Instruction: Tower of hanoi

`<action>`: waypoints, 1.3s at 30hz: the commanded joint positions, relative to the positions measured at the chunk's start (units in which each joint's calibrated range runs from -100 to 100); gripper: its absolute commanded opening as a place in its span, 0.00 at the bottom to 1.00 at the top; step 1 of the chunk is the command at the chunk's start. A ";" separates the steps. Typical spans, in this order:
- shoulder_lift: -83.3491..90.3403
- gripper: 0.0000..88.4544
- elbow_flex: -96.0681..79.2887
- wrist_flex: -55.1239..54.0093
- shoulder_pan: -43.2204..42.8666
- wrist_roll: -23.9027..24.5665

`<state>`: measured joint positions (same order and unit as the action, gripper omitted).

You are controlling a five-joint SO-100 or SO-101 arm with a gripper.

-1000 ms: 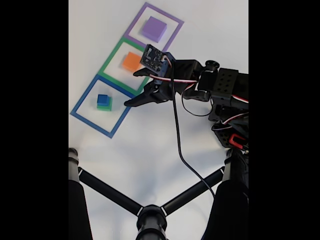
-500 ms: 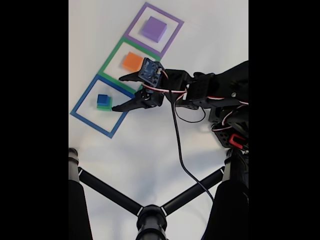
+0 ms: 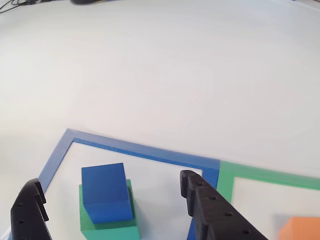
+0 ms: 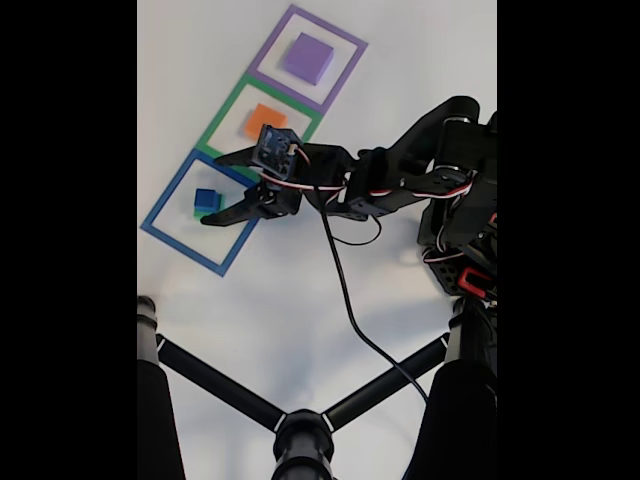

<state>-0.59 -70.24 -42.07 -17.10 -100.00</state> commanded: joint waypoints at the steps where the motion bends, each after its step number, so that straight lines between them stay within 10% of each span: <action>1: -1.18 0.36 2.68 -2.33 -1.16 0.00; 39: -7.75 0.25 7.49 -3.38 -6.04 0.00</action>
<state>-8.23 -65.08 -44.04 -22.45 -99.41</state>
